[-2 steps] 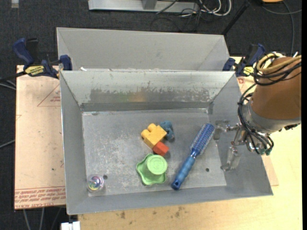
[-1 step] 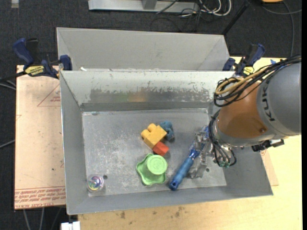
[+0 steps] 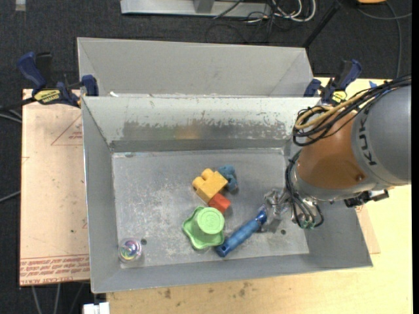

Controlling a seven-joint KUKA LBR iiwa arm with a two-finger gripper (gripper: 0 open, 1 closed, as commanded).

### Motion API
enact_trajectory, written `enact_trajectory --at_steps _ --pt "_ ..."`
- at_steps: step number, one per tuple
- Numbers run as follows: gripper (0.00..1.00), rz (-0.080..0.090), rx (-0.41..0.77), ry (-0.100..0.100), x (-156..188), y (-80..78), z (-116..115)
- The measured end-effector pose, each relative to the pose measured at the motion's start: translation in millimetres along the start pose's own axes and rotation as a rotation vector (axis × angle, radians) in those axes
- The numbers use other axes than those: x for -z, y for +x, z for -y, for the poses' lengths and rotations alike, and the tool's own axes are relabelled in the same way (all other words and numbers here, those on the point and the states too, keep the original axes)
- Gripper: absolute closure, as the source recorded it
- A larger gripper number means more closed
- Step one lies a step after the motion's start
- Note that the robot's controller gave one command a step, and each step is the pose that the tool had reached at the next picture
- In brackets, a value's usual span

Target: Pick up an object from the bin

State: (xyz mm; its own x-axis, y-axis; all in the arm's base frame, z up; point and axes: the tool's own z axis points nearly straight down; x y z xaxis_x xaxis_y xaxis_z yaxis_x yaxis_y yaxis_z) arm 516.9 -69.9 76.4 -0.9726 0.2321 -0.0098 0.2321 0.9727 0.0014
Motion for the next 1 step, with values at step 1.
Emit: enact_trajectory --at_steps 1 --pt "1.0 -0.002 0.189 0.001 65.5 -43.4 12.4"
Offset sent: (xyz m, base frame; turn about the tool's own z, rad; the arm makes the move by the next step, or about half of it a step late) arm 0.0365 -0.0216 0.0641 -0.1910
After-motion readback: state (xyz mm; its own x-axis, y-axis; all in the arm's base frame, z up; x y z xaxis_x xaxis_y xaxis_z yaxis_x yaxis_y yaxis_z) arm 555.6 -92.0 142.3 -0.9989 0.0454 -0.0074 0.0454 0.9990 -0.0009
